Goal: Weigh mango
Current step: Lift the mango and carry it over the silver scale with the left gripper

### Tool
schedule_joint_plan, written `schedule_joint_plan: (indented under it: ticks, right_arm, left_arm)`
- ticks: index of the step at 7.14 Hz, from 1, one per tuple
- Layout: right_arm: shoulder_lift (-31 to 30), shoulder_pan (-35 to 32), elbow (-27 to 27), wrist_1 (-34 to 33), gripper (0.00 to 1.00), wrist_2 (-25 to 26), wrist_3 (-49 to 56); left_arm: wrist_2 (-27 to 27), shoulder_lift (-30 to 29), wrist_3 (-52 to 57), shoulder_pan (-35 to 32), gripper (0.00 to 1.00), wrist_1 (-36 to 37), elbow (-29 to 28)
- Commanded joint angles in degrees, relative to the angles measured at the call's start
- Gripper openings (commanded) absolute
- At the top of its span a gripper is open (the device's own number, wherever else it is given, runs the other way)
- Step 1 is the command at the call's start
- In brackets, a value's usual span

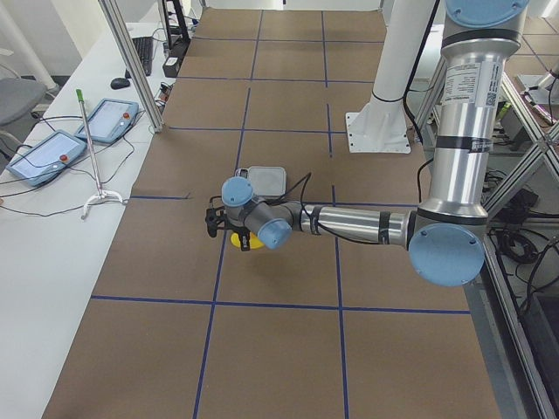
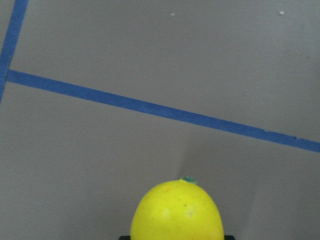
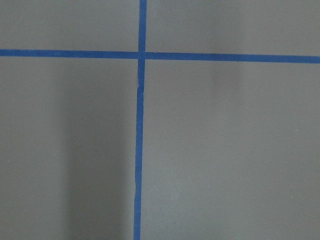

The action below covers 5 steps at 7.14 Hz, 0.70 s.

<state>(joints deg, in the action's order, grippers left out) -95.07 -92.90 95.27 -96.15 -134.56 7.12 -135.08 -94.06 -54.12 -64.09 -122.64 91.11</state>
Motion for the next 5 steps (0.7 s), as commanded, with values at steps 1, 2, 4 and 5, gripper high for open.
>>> schedule_joint_plan:
  ticks: [1,2,4,5]
  right_arm:
    - [-0.03,0.00,0.00,0.00,1.00,0.00,0.00]
    - [0.06,0.00,0.00,0.00,1.00,0.00,0.00]
    - [0.06,0.00,0.00,0.00,1.00,0.00,0.00]
    - [0.06,0.00,0.00,0.00,1.00,0.00,0.00]
  left_arm:
    - [-0.18,-7.49,-11.21,7.35,0.00,2.32,5.23]
    - [2.08,-10.76,-14.93,13.23,0.00,2.41,4.26]
    - [4.39,-14.64,-16.45,16.18,0.00,2.41,1.19]
    - [4.39,-15.18,-16.46,16.27,0.00,2.50,1.09]
